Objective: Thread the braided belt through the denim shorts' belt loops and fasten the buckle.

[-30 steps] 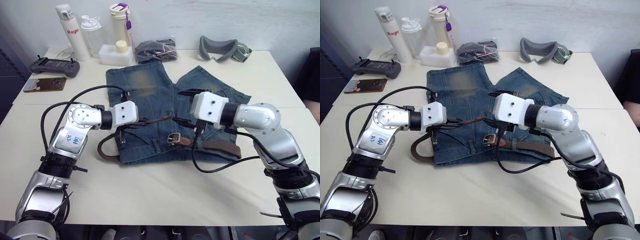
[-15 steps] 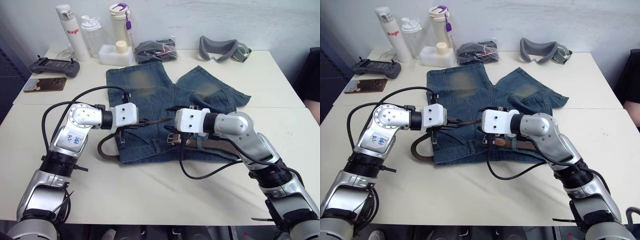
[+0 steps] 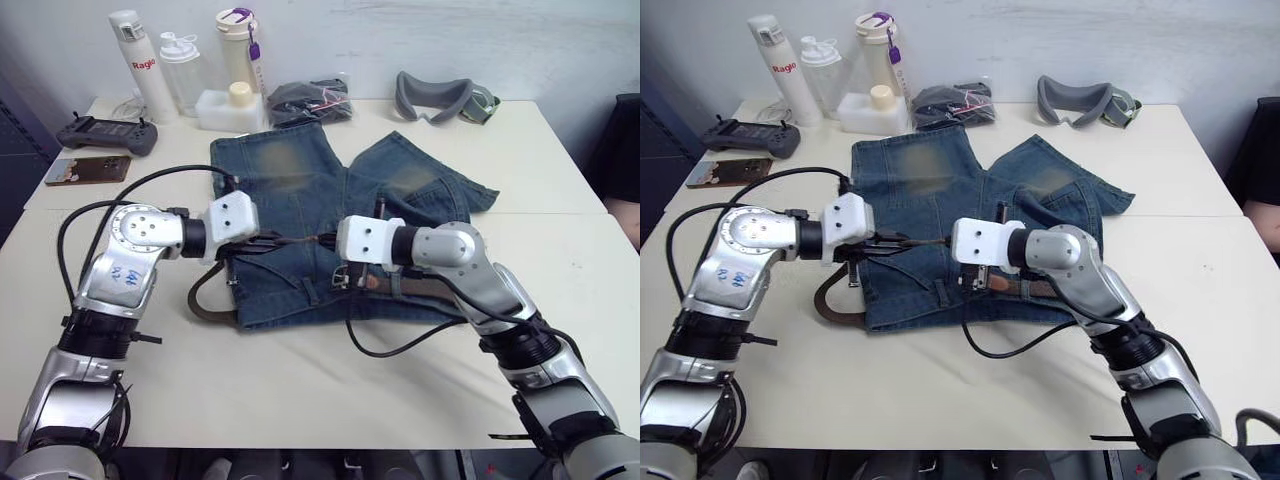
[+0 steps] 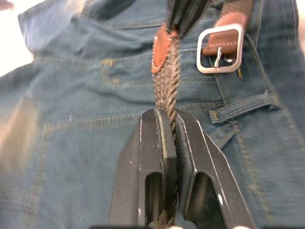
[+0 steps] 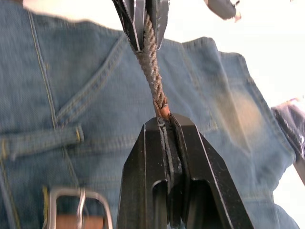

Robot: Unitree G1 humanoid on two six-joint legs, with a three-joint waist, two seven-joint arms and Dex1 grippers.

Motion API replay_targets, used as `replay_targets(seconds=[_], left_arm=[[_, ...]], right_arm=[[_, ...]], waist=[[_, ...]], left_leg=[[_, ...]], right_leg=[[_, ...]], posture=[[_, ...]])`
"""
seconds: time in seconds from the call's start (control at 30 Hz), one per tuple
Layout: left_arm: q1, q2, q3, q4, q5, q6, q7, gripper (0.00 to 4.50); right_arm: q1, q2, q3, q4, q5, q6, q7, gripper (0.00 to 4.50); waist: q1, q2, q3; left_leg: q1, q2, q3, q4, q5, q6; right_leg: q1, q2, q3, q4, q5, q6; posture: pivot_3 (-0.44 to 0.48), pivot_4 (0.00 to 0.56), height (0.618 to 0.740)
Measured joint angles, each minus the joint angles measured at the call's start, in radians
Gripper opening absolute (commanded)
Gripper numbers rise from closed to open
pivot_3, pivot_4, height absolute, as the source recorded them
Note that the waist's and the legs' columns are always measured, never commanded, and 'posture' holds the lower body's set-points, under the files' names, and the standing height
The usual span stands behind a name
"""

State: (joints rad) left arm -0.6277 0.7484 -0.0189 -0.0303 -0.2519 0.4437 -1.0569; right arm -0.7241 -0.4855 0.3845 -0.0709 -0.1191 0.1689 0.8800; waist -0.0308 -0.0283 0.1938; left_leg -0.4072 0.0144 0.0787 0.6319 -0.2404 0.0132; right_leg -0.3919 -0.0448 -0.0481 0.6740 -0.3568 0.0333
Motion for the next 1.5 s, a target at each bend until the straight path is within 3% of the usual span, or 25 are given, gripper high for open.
replay_targets(seconds=[0.03, 0.07, 0.17, 0.23, 0.33, 0.4, 0.53, 0.6, 0.7, 0.77, 1.0, 1.1, 1.27, 1.37, 1.5], left_arm=[[0.009, 0.025, 0.071, -0.044, -0.072, 0.133, 0.016, 2.0], [0.008, 0.03, 0.084, -0.048, -0.081, 0.151, 0.019, 2.22], [0.006, 0.054, 0.267, -0.115, -0.234, 0.438, 0.101, 3.47], [-0.029, 0.047, 0.406, -0.118, -0.342, 0.687, 0.178, 4.39], [-0.016, 0.143, 0.578, -0.073, -0.62, 1.054, 0.235, 4.49], [0.166, 0.283, 0.611, -0.068, -0.918, 1.139, 0.224, 4.49], [0.4, 0.345, 0.53, -0.033, -1.509, 1.045, 0.439, 4.49], [0.398, 0.274, 0.434, -0.046, -1.643, 0.937, 0.568, 4.49], [0.392, 0.001, 0.344, -0.101, -1.689, 0.778, 0.816, 4.49], [0.388, -0.193, 0.31, -0.111, -1.692, 0.699, 0.999, 4.49], [0.296, -0.582, 0.313, -0.114, -1.698, 0.559, 1.495, 4.49], [0.258, -0.645, 0.329, -0.114, -1.699, 0.541, 1.592, 4.49], [0.235, -0.667, 0.38, -0.105, -1.704, 0.548, 1.693, 4.49], [0.226, -0.674, 0.397, -0.076, -1.704, 0.558, 1.725, 3.66], [0.22, -0.676, 0.402, -0.065, -1.704, 0.574, 1.754, 1.87]], right_arm=[[0.004, 0.005, 0.0, 0.017, 0.0, -0.016, -0.005, 0.0], [0.005, 0.006, 0.0, 0.02, 0.0, -0.017, -0.006, 0.0], [0.008, 0.029, 0.0, 0.047, 0.0, -0.073, -0.029, 0.0], [0.01, 0.03, -0.002, 0.08, -0.004, -0.143, -0.053, 0.0], [0.021, 0.04, -0.017, 0.122, -0.023, -0.251, -0.117, 0.0], [0.037, 0.025, -0.039, 0.133, -0.044, -0.308, -0.154, 0.0], [0.048, -0.021, -0.07, 0.18, -0.127, -0.451, -0.257, 0.0], [0.039, -0.046, -0.087, 0.224, -0.152, -0.524, -0.297, 0.0], [0.041, -0.082, -0.104, 0.236, -0.182, -0.604, -0.33, 0.0], [0.059, -0.102, -0.116, 0.227, -0.199, -0.641, -0.345, 0.0], [0.157, -0.129, -0.13, 0.13, -0.239, -0.648, -0.354, 0.0], [0.177, -0.132, -0.135, 0.089, -0.248, -0.646, -0.355, 0.0], [0.197, -0.134, -0.157, 0.07, -0.263, -0.639, -0.366, 0.0], [0.199, -0.134, -0.158, 0.056, -0.267, -0.627, -0.368, 0.0], [0.219, -0.134, -0.159, 0.034, -0.268, -0.62, -0.369, 0.0]], waist=[[0.0, -0.001, 0.0], [0.0, -0.001, 0.0], [-0.001, -0.001, 0.0], [0.001, -0.001, 0.001], [-0.006, -0.003, 0.001], [-0.02, -0.003, 0.001], [-0.01, -0.003, 0.001], [0.005, -0.003, 0.002], [0.006, 0.0, 0.004], [0.006, -0.004, 0.003], [0.005, -0.009, 0.003], [0.007, -0.009, 0.003], [0.007, -0.009, 0.003], [0.012, -0.009, 0.003], [0.025, -0.009, 0.003]], left_leg=[[0.0, 0.0, 0.0, 0.0, 0.0, 0.0], [0.0, 0.0, 0.0, 0.0, 0.0, 0.0], [0.0, 0.0, 0.0, 0.0, 0.001, -0.001], [0.0, 0.0, 0.0, 0.001, 0.001, -0.002], [0.001, 0.0, -0.001, 0.0, 0.002, -0.003], [0.002, 0.0, 0.0, -0.001, 0.002, -0.003], [0.002, 0.0, -0.003, -0.001, 0.002, -0.004], [0.004, -0.001, -0.005, -0.001, 0.001, -0.002], [0.01, -0.001, -0.006, 0.0, 0.002, 0.001], [0.011, -0.001, -0.007, 0.0, 0.002, 0.003], [0.01, -0.001, -0.006, 0.0, 0.006, -0.002], [0.01, -0.001, -0.007, 0.0, 0.007, -0.003], [0.011, -0.001, -0.007, 0.0, 0.007, -0.004], [0.011, -0.001, -0.007, -0.001, 0.007, -0.005], [0.011, -0.001, -0.007, -0.001, 0.007, -0.005]], right_leg=[[0.0, 0.0, 0.0, 0.0, 0.0, 0.0], [0.0, 0.0, 0.0, 0.0, 0.0, 0.0], [0.0, 0.0, 0.0, 0.0, 0.0, 0.0], [0.001, 0.0, 0.0, 0.001, 0.0, 0.0], [0.001, 0.0, 0.0, 0.001, 0.0, 0.0], [0.001, -0.001, 0.001, -0.001, 0.0, 0.0], [0.002, -0.001, 0.0, -0.001, -0.001, -0.002], [0.004, -0.002, -0.002, -0.002, 0.002, -0.004], [0.015, -0.002, -0.003, -0.009, 0.007, -0.002], [0.019, -0.001, -0.004, -0.012, 0.009, 0.0], [0.018, 0.002, -0.004, -0.013, 0.009, 0.001], [0.018, 0.003, -0.004, -0.013, 0.009, 0.001], [0.018, 0.003, -0.004, -0.013, 0.009, 0.001], [0.018, 0.003, -0.004, -0.013, 0.009, 0.001], [0.018, 0.003, -0.004, -0.014, 0.009, 0.001]], posture=[[0.0, 0.15, 0.738], [0.0, 0.15, 0.738], [0.0, 0.15, 0.738], [0.0, 0.15, 0.738], [0.0, 0.15, 0.738], [0.0, 0.15, 0.738], [0.0, 0.15, 0.738], [0.0, 0.15, 0.738], [0.0, 0.15, 0.738], [0.0, 0.15, 0.738], [0.0, 0.15, 0.738], [0.0, 0.15, 0.738], [0.0, 0.15, 0.738], [0.0, 0.15, 0.738], [0.0, 0.15, 0.738]])
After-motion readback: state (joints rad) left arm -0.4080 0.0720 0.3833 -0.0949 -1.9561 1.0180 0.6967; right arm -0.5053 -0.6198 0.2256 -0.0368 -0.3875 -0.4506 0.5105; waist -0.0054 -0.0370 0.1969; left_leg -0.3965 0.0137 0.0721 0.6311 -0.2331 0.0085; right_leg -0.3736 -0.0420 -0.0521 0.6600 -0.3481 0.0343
